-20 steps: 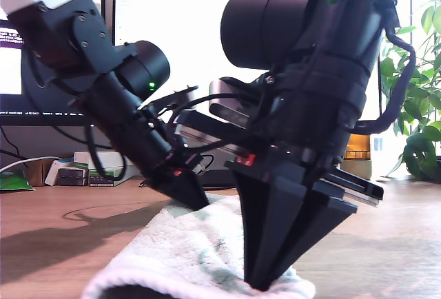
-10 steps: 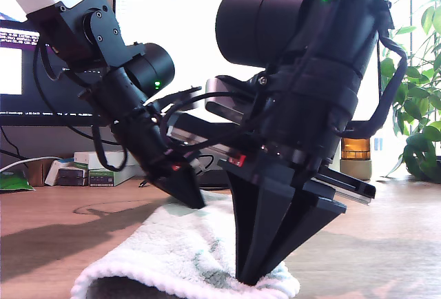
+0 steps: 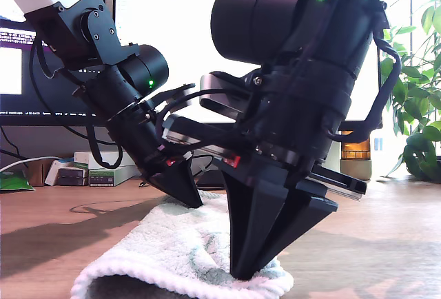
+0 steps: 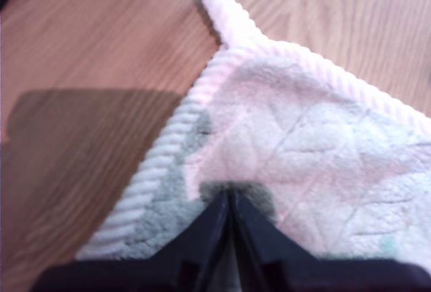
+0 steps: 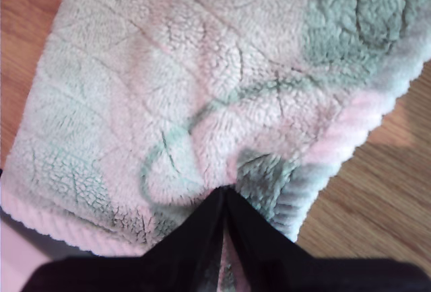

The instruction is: Fold the tea towel to a neat square and place it to the right

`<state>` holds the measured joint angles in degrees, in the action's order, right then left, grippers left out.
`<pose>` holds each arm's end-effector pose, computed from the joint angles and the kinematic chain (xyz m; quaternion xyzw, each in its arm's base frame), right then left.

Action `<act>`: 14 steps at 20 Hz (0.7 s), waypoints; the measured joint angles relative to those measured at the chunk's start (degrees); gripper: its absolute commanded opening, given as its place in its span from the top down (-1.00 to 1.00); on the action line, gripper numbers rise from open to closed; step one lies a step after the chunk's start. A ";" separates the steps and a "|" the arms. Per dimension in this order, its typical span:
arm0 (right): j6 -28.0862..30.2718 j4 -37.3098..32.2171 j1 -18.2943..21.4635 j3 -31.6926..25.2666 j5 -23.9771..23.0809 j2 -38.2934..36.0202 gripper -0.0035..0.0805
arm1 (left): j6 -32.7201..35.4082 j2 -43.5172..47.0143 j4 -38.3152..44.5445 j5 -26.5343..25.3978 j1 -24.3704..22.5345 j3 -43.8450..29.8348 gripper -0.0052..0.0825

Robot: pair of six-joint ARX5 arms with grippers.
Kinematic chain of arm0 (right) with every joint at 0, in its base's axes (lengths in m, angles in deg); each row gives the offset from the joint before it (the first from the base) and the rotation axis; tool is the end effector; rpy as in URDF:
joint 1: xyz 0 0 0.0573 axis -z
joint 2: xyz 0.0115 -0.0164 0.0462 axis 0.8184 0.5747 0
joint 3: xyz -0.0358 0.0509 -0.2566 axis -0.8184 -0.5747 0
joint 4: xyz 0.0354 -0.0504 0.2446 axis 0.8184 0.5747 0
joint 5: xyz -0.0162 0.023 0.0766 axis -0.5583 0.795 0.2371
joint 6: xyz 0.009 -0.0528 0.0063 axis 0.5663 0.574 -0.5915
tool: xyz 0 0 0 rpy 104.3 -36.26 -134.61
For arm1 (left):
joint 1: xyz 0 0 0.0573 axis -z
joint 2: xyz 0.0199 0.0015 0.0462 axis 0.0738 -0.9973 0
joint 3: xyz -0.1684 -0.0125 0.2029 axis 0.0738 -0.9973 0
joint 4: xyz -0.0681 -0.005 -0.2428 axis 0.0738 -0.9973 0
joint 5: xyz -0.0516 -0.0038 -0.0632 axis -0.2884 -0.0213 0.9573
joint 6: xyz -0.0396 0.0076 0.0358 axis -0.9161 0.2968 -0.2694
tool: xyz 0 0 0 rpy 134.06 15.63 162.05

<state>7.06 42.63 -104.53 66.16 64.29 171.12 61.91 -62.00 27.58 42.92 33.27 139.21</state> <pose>0.1855 0.2270 0.1530 -0.0373 0.6265 0.2893 0.7228 0.3368 -0.1991 0.1469 0.1832 0.4057 -0.4602 0.7681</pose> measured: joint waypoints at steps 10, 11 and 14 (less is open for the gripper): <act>0.00 1.44 0.02 0.00 1.57 -0.02 0.93 | 0.04 3.67 -1.25 0.02 -0.44 0.00 0.87; 0.00 1.36 0.02 0.00 1.40 -0.02 0.93 | 0.02 3.76 -1.42 0.02 -0.46 0.00 0.87; 0.20 0.28 0.00 -0.17 -0.61 -0.85 0.93 | 0.02 3.80 -1.84 0.02 -0.61 0.00 0.87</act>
<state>7.26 42.92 -104.53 65.99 63.67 170.27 61.93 -58.20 25.75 42.95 32.66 139.21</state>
